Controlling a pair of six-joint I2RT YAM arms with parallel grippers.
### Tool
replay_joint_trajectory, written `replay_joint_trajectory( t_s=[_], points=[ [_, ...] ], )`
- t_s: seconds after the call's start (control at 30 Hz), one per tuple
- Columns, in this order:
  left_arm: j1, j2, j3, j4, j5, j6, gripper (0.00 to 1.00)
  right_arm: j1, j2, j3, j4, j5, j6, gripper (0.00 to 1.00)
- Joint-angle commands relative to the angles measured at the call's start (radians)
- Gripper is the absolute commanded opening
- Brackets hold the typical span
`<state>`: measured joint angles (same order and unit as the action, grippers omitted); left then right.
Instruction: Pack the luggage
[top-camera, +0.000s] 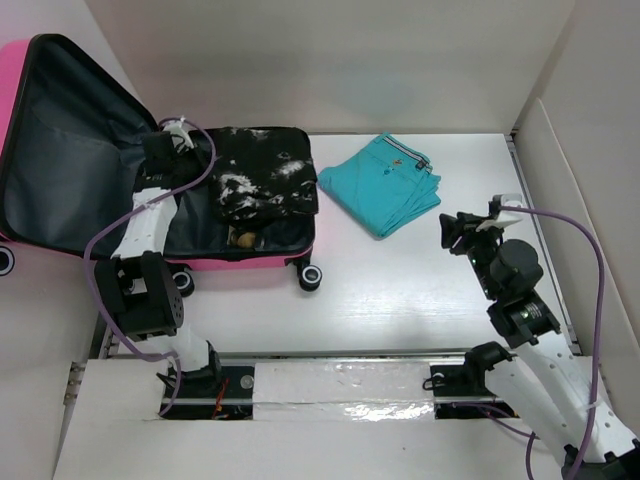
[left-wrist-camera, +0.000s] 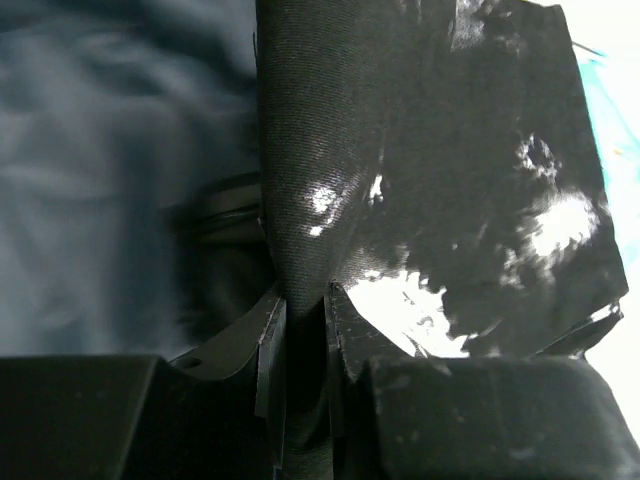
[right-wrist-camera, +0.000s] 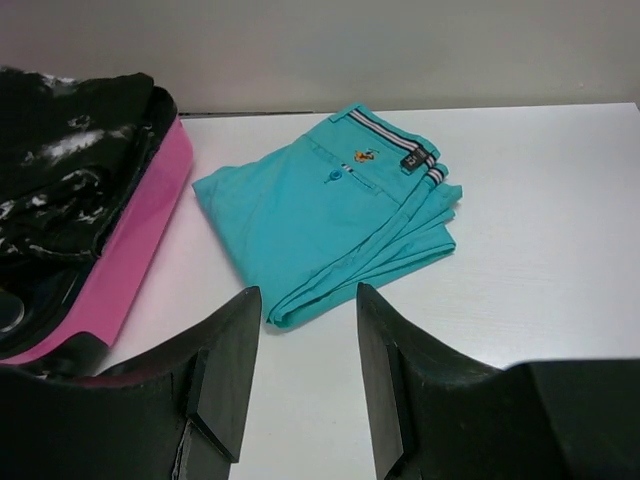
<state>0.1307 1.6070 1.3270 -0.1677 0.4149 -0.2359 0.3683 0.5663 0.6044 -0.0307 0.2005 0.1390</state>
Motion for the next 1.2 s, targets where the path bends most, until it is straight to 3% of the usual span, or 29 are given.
replay_joint_trajectory(
  t_s=[0.0, 0.3, 0.33, 0.37, 0.47, 0.5, 0.6, 0.63, 0.7, 0.73, 0.77, 0.83, 0.87, 0.97, 1.17],
  points=[
    [0.063, -0.068, -0.055, 0.105, -0.119, 0.043, 0.0, 0.004, -0.019, -0.006, 0.081, -0.013, 0.002, 0.49],
    [0.089, -0.036, -0.198, 0.109, -0.445, 0.038, 0.0, 0.004, -0.009, -0.011, 0.084, -0.027, -0.004, 0.49],
    [0.089, -0.036, -0.206, 0.106, -0.48, 0.026, 0.04, 0.004, -0.009, -0.014, 0.086, -0.033, -0.003, 0.49],
    [0.089, -0.038, -0.207, 0.094, -0.532, 0.015, 0.27, 0.004, -0.008, -0.014, 0.086, -0.033, -0.004, 0.49],
    [0.089, -0.064, -0.203, 0.071, -0.62, -0.031, 0.65, 0.004, 0.007, -0.012, 0.087, -0.039, -0.004, 0.41],
    [0.089, -0.074, -0.193, 0.057, -0.633, -0.046, 0.7, 0.004, 0.015, -0.011, 0.089, -0.044, -0.004, 0.27],
    [0.089, -0.152, -0.186, 0.068, -0.611, -0.1, 0.72, 0.004, 0.055, 0.003, 0.078, -0.059, -0.007, 0.12],
    [0.061, -0.179, -0.187, 0.082, -0.598, -0.112, 0.71, 0.004, 0.063, 0.006, 0.077, -0.058, -0.009, 0.09],
    [-0.004, -0.257, -0.181, 0.134, -0.61, -0.123, 0.58, 0.004, 0.079, 0.005, 0.084, -0.052, -0.007, 0.0],
    [-0.098, -0.274, -0.164, 0.143, -0.608, -0.121, 0.51, 0.004, 0.084, 0.003, 0.086, -0.047, -0.007, 0.0],
    [-0.153, -0.289, -0.143, 0.145, -0.607, -0.126, 0.26, 0.004, 0.098, 0.001, 0.09, -0.047, -0.006, 0.0],
    [-0.348, -0.286, -0.054, 0.122, -0.64, -0.138, 0.05, 0.004, 0.118, 0.0, 0.106, -0.047, -0.003, 0.0],
    [-0.415, -0.271, -0.029, 0.122, -0.656, -0.14, 0.0, 0.004, 0.128, 0.0, 0.107, -0.047, 0.001, 0.0],
    [-0.636, -0.192, 0.044, 0.143, -0.692, -0.16, 0.0, 0.004, 0.15, 0.009, 0.094, -0.003, 0.004, 0.0],
    [-0.896, 0.139, 0.234, 0.119, -0.82, -0.256, 0.0, 0.004, 0.11, -0.02, 0.109, 0.056, 0.004, 0.05]
  ],
)
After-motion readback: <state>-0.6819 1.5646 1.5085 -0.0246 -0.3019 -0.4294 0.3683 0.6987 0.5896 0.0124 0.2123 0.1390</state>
